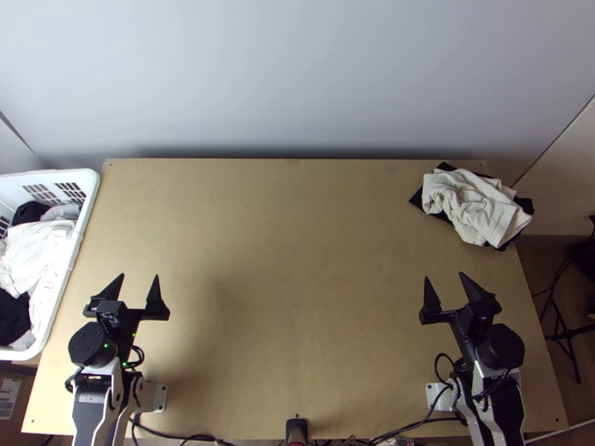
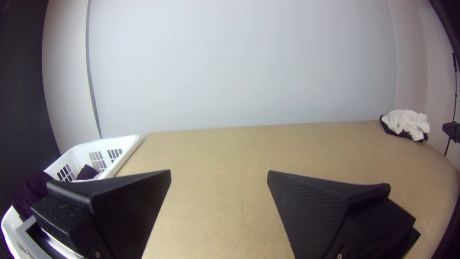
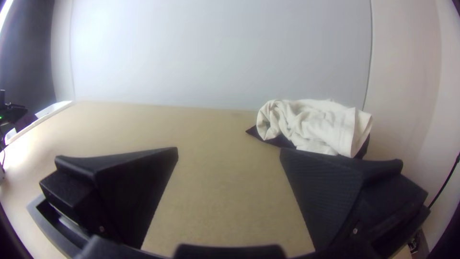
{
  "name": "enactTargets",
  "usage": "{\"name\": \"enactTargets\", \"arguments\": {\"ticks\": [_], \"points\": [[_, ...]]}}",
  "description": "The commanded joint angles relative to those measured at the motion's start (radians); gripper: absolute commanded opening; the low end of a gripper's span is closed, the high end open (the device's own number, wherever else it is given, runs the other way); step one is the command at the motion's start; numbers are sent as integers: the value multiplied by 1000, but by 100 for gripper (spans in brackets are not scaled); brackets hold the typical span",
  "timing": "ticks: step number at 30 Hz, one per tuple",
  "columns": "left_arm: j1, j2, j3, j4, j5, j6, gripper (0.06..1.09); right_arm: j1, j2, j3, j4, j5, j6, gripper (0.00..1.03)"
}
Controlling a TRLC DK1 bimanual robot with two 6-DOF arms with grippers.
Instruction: Fold the t-shirt
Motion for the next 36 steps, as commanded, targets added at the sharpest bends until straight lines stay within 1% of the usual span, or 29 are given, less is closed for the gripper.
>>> {"name": "enactTargets", "arguments": {"ticks": [1, 20, 21, 23, 24, 26, 27, 31, 33, 36], "points": [[0, 0, 0, 0, 0, 0, 104, 0, 0, 1, 1, 0, 0, 99], [0, 2, -1, -1, 0, 0, 104, 2, 0, 1, 1, 0, 0, 99], [2, 0, -1, -1, 0, 0, 104, 5, 0, 1, 2, -1, 34, 99], [2, 0, -1, -1, 0, 0, 104, 37, -1, 1, 5, -1, 189, 99], [2, 0, -1, -1, 0, 0, 104, 50, 0, 0, -1, -1, 212, 99], [-9, 0, -1, -3, 12, -11, 104, 56, 0, 1, -1, 0, 212, 99], [-24, 0, -1, -3, 26, -41, 104, 54, 0, 0, -3, 0, 212, 99], [-46, 2, 0, 2, 26, -43, 104, 56, 2, 0, -1, 0, 212, 99], [-37, -1, 2, 22, 5, -31, 104, 60, 0, 1, 1, -1, 215, 99], [-24, 2, 2, 49, -63, -14, 104, 46, 0, 1, 25, 5, 229, 99]]}}
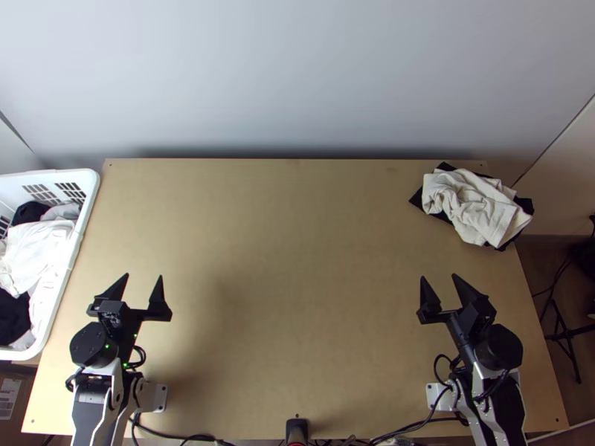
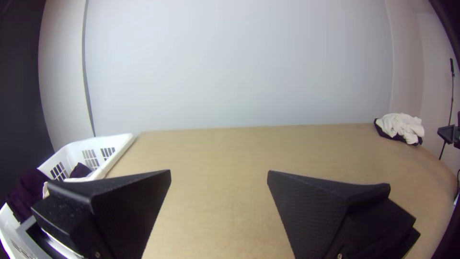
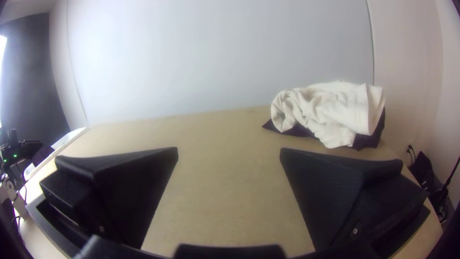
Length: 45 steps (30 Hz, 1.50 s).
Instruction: Fold the t-shirt
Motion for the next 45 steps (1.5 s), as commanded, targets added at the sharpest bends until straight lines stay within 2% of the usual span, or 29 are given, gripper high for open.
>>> {"name": "enactTargets", "arguments": {"ticks": [1, 3, 5, 7, 9, 13, 16, 18, 20, 23, 26, 29, 31, 35, 38, 45], "points": [[-4, 3, 4, 52, -94, 16, 104, -31, -1, 1, 35, 29, 32, 99], [-6, 1, 18, 59, -103, 13, 104, -84, -1, 4, 104, 58, -7, 99], [-6, 4, 49, 63, -103, -3, 104, -91, -1, 8, 227, 128, -196, 99], [-4, 43, 98, 74, -120, -10, 104, -58, 5, 5, 385, 295, -380, 99], [2, 129, 171, 75, -152, -12, 104, -48, 2, 8, 466, 345, -461, 99], [94, 346, 355, 62, -164, -12, 104, -73, 78, 116, 305, 361, -456, 99], [174, 489, 504, 59, -166, -12, 104, -56, 276, 258, 195, 364, -386, 99], [241, 600, 627, 3, -164, -12, 104, -44, 408, 370, 149, 386, -326, 100], [317, 718, 733, -75, -164, -17, 104, -30, 505, 462, 118, 391, -312, 99], [478, 876, 840, -152, -158, -72, 104, 18, 672, 617, -34, 450, -311, 99], [586, 989, 891, -141, -146, -155, 104, 51, 776, 748, -163, 464, -306, 99], [659, 1067, 889, -58, -154, -210, 103, 122, 795, 814, -206, 464, -283, 99], [694, 1138, 908, -46, -177, -173, 103, 136, 790, 840, -233, 463, -284, 99], [798, 1333, 972, -49, -175, -40, 103, 82, 793, 895, -315, 368, -271, 99], [889, 1499, 1084, -83, -177, 20, 103, 93, 778, 901, -373, 360, -295, 99], [1097, 1841, 1378, -93, -177, 43, 103, 107, 680, 851, -451, 341, -309, 99]]}}
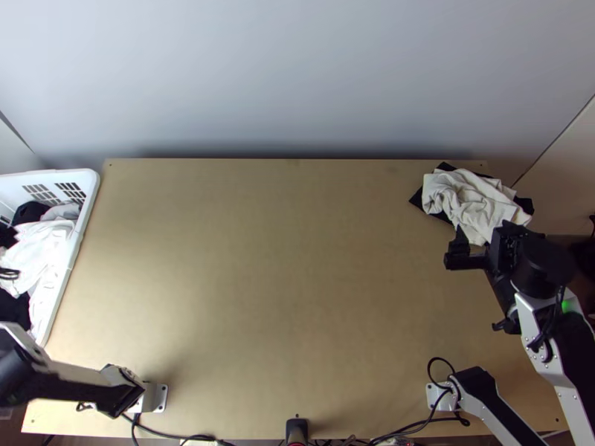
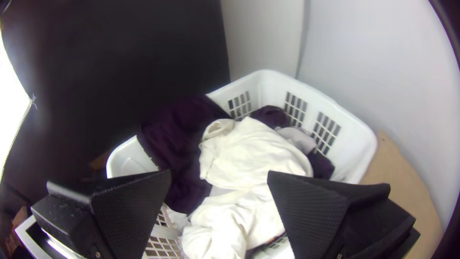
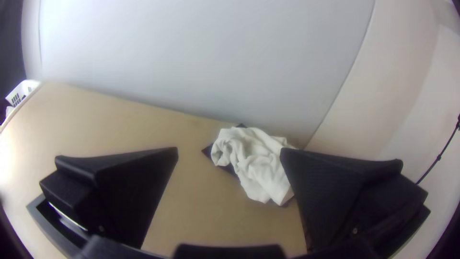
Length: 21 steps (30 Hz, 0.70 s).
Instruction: Fold the t-shirt
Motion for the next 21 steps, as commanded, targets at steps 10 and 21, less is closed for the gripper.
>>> {"name": "enactTargets", "arguments": {"ticks": [10, 21], "points": [[304, 620, 510, 9, -56, 68, 103, 28, -95, -41, -200, -26, -36, 99], [306, 873, 739, 67, -123, 82, 103, 57, -98, -58, -304, -26, -63, 99]]}}
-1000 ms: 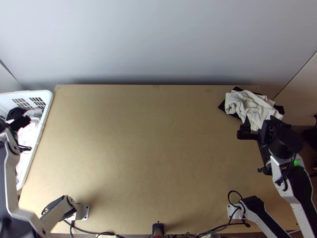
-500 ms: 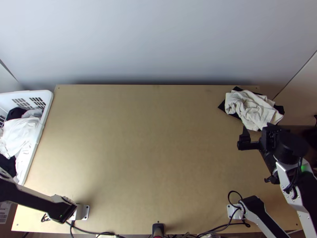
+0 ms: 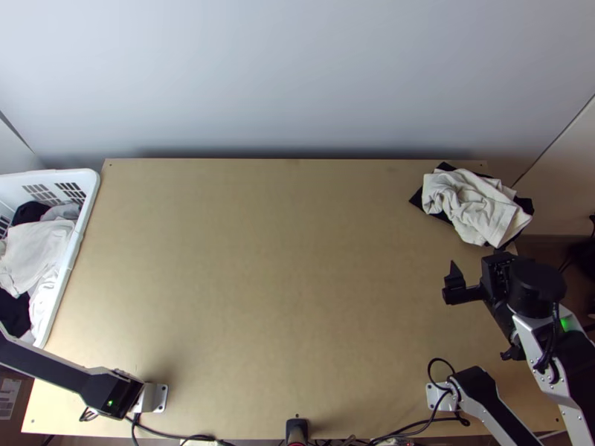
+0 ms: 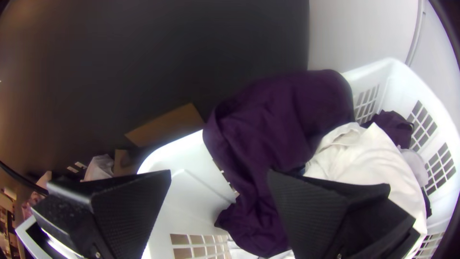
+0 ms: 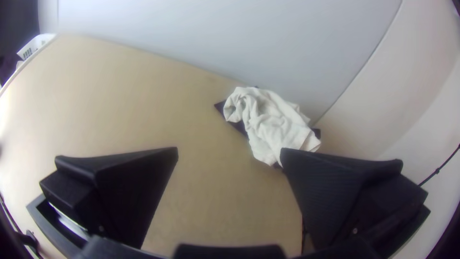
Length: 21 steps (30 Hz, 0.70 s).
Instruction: Fold the t-shirt
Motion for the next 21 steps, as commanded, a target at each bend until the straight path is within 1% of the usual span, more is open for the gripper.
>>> {"name": "enactTargets", "arguments": {"ticks": [1, 8, 12, 13, 15, 16, 18, 19, 21], "points": [[7, 161, 160, 19, -22, -19, 103, 13, -1, -16, -60, -1, -10, 99], [-18, 279, 286, 7, -44, -33, 103, 3, 25, -28, -66, -1, -10, 99], [-31, 331, 363, -59, -47, -82, 103, -8, 32, -44, -60, -1, -12, 99], [-35, 343, 389, -87, -47, -105, 101, -10, 34, -48, -57, -1, -12, 99], [-36, 358, 413, -99, -47, -125, 90, -13, 37, -54, -52, -1, -13, 99], [-41, 362, 416, -98, -47, -128, 82, -14, 38, -56, -49, -1, -15, 99], [-48, 363, 416, -90, -48, -140, 73, -22, 45, -58, -46, -1, -15, 99], [-54, 366, 416, -79, -48, -141, 61, -23, 48, -59, -45, -1, -16, 99], [-54, 369, 416, -76, -51, -151, 54, -25, 49, -61, -43, -1, -16, 99]]}}
